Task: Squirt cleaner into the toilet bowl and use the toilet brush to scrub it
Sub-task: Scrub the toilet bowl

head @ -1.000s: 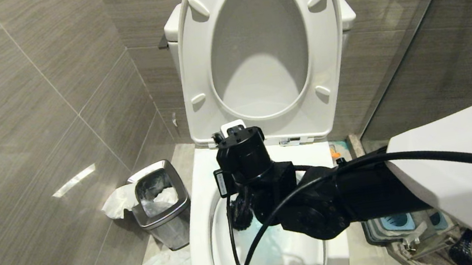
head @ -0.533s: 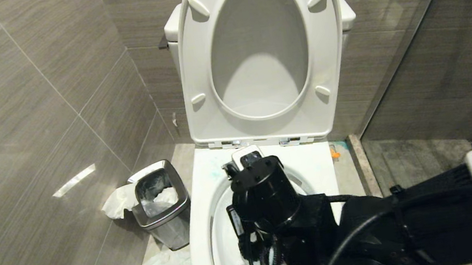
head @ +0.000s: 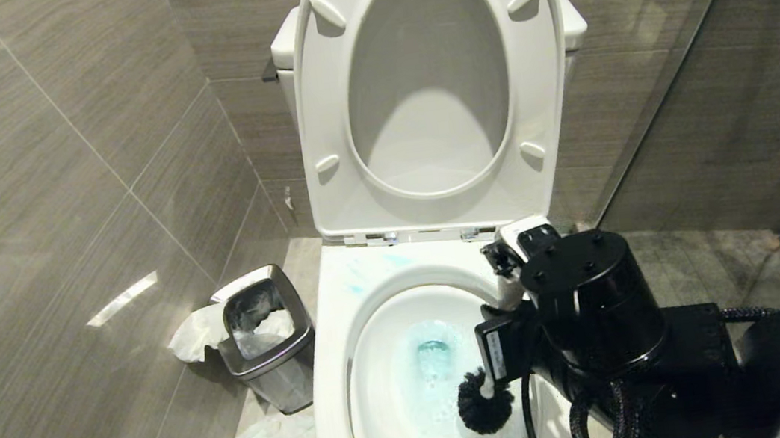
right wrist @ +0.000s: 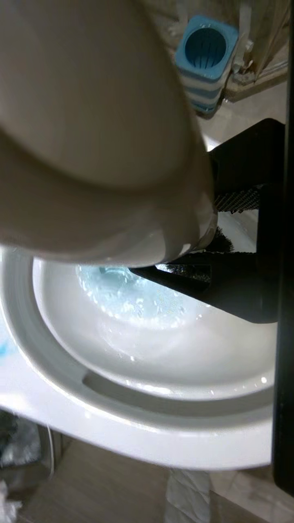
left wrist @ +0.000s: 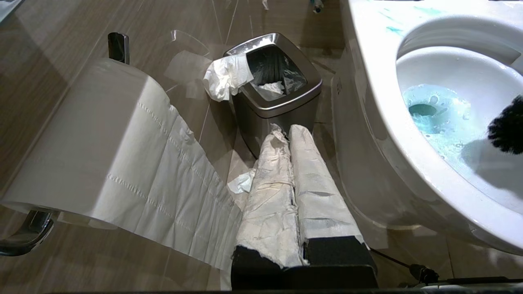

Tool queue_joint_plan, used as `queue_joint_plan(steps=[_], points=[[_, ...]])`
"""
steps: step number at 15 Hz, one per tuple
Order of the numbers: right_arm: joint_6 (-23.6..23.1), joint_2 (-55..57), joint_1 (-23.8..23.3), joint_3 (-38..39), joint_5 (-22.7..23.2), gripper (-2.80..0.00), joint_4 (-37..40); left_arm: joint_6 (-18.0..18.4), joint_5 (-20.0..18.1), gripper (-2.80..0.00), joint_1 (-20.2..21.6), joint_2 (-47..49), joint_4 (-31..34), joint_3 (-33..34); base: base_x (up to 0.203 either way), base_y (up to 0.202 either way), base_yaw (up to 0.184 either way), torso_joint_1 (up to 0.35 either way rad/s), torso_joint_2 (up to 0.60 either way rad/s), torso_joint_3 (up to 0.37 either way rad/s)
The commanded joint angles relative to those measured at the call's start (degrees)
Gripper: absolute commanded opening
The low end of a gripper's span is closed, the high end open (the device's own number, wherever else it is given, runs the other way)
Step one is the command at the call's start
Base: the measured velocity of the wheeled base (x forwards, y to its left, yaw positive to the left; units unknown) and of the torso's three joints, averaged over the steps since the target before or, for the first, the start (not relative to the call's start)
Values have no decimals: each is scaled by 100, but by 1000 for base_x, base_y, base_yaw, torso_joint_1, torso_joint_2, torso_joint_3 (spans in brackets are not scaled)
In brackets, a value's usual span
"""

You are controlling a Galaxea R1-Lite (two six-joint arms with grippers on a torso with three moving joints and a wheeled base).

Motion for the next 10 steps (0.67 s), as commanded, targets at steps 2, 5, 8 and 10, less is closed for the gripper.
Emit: queue_joint_plan(steps=[2, 5, 8, 10], points=[[10, 158, -661, -140, -3, -280, -28, 2, 1, -280, -2, -1, -3, 0, 0, 0, 0, 0, 0, 0], [21, 627, -985, -835, 7, -280, -35, 2, -4, -280, -1, -1, -3, 0, 0, 0, 0, 0, 0, 0], [27, 1196, -1018, -1484, 8, -280, -34, 2, -4, -280, 4, -1, -3, 0, 0, 0, 0, 0, 0, 0], [5, 1581, -996, -1979, 15, -280, -31, 2, -4, -280, -2, -1, -3, 0, 0, 0, 0, 0, 0, 0]])
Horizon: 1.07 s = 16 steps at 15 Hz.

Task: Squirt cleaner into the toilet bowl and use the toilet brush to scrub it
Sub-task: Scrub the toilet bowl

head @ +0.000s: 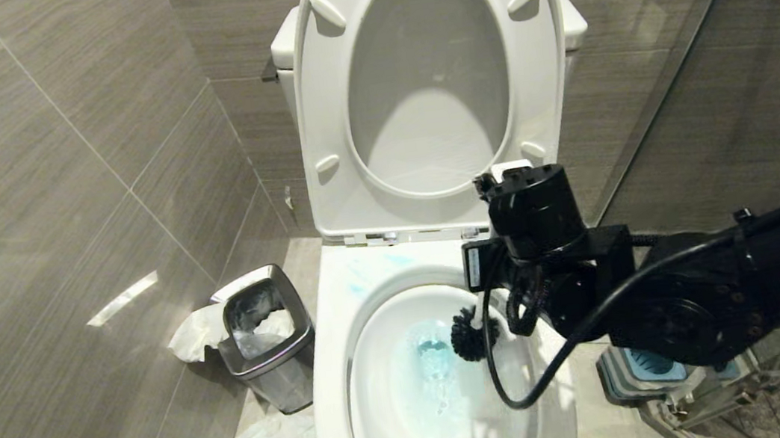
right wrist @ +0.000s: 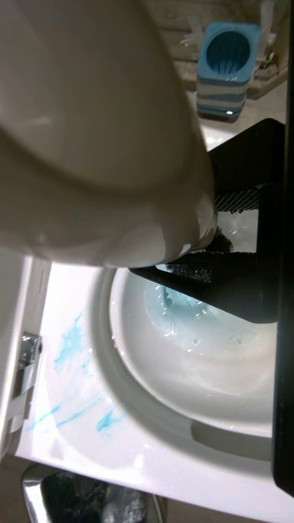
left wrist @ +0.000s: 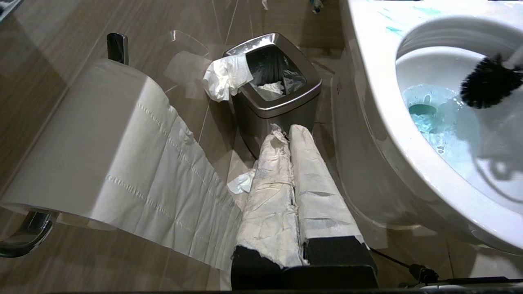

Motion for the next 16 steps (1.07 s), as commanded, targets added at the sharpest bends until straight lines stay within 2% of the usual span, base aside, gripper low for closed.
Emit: queue_joint_plan(steps=[1, 5, 8, 11, 13, 16], points=[[-17, 678, 45, -628, -10, -280, -8, 2, -2, -280, -5, -1, 2, 0, 0, 0, 0, 0, 0, 0], [-39, 1273, 440, -1543, 15, -280, 41, 2, 3, -280, 2, -7, 2, 0, 0, 0, 0, 0, 0, 0], [-18, 1285, 928, -1577, 27, -280, 88, 2, -2, -280, 4, -1, 2, 0, 0, 0, 0, 0, 0, 0], [8, 873, 1305, -1140, 21, -280, 90, 2, -2, -280, 4, -1, 2, 0, 0, 0, 0, 0, 0, 0], [93, 463, 1408, -803, 17, -280, 101, 2, -2, -280, 4, -1, 2, 0, 0, 0, 0, 0, 0, 0], [226, -278, 1486, 98, 12, -280, 104, 2, -2, -280, 4, -1, 2, 0, 0, 0, 0, 0, 0, 0]])
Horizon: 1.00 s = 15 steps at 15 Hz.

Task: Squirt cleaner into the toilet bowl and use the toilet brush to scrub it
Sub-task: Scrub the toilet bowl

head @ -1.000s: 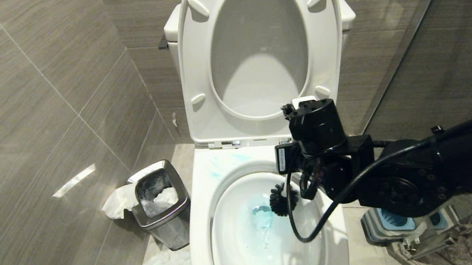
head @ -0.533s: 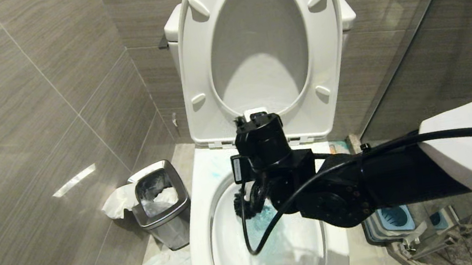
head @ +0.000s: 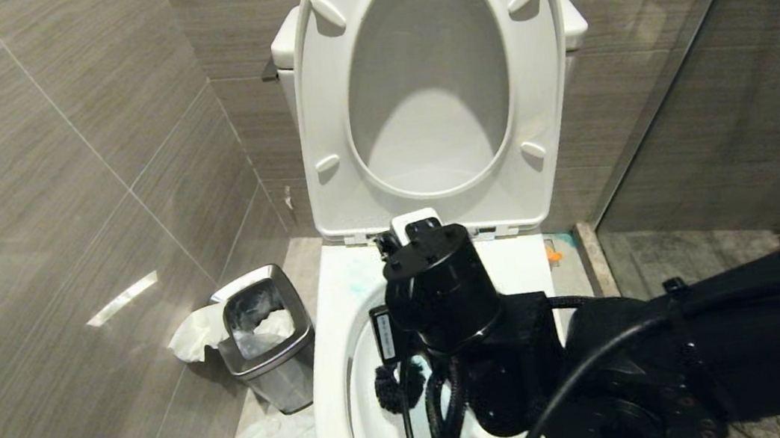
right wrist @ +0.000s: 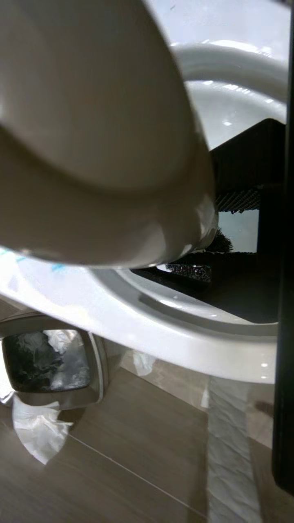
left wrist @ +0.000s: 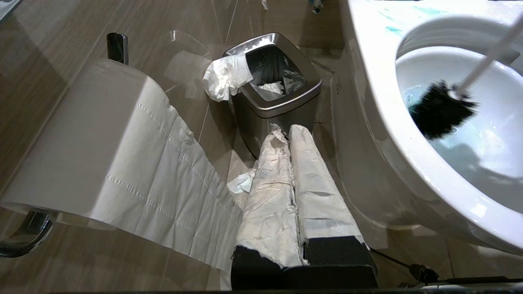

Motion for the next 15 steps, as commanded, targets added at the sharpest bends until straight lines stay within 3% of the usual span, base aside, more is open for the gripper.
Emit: queue_joint_plan(steps=[1, 6, 15], points=[[97, -782, 51, 761, -20, -280, -17, 1, -1, -280, -3, 1, 2, 0, 0, 0, 0, 0, 0, 0], [465, -1477, 3, 2078, -31, -280, -49, 1, 6, -280, -5, 1, 2, 0, 0, 0, 0, 0, 0, 0], [349, -1384, -1178, 2053, -14, -280, -40, 1, -1, -280, 4, 1, 2, 0, 0, 0, 0, 0, 0, 0]])
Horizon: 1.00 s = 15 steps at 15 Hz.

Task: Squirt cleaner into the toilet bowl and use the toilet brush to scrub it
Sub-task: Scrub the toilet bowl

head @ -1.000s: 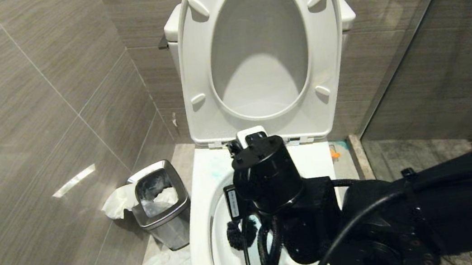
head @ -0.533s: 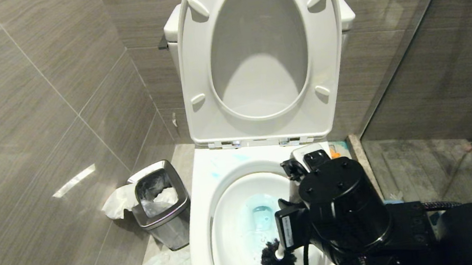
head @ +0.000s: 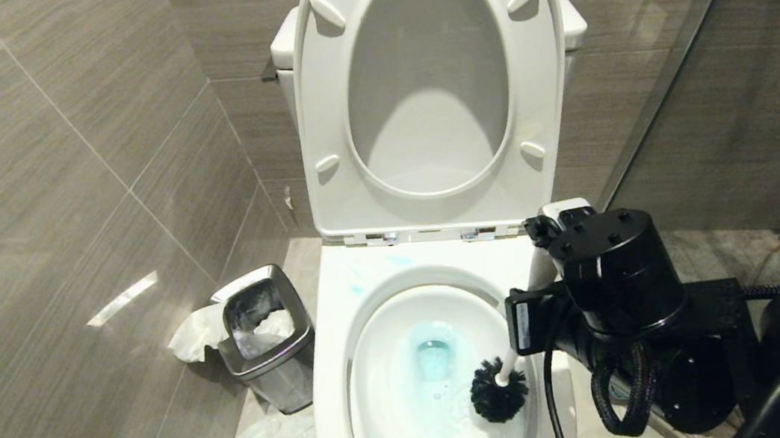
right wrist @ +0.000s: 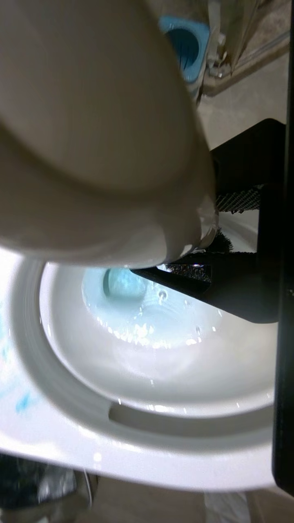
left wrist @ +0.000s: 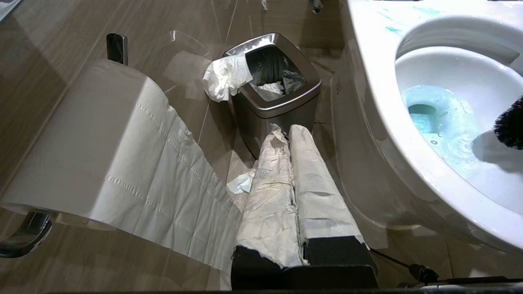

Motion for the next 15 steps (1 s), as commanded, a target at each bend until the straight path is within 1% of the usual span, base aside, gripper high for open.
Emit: queue_joint_plan(steps=[1, 3, 6, 9, 10, 12, 15], points=[[-77, 248, -335, -136, -23, -280, -34, 3, 1, -280, -2, 1, 1, 0, 0, 0, 0, 0, 0, 0], [-101, 518, -489, -460, -33, -280, -37, 3, 1, -280, 1, 1, 1, 0, 0, 0, 0, 0, 0, 0], [-156, 1066, -552, -1141, -35, -280, -37, 3, 1, -280, 6, 1, 1, 0, 0, 0, 0, 0, 0, 0], [-432, 1628, -530, -1987, -9, -280, -32, 3, 1, -280, 6, 1, 1, 0, 0, 0, 0, 0, 0, 0], [-554, 1813, -490, -2216, -4, -280, -35, 3, 2, -280, 6, 1, 1, 0, 0, 0, 0, 0, 0, 0], [-657, 1963, -241, -2426, 17, -280, -14, 3, 1, -280, 6, 1, 1, 0, 0, 0, 0, 0, 0, 0], [-658, 1946, 208, -2314, 36, -280, -11, 3, 1, -280, 6, 1, 1, 0, 0, 0, 0, 0, 0, 0]])
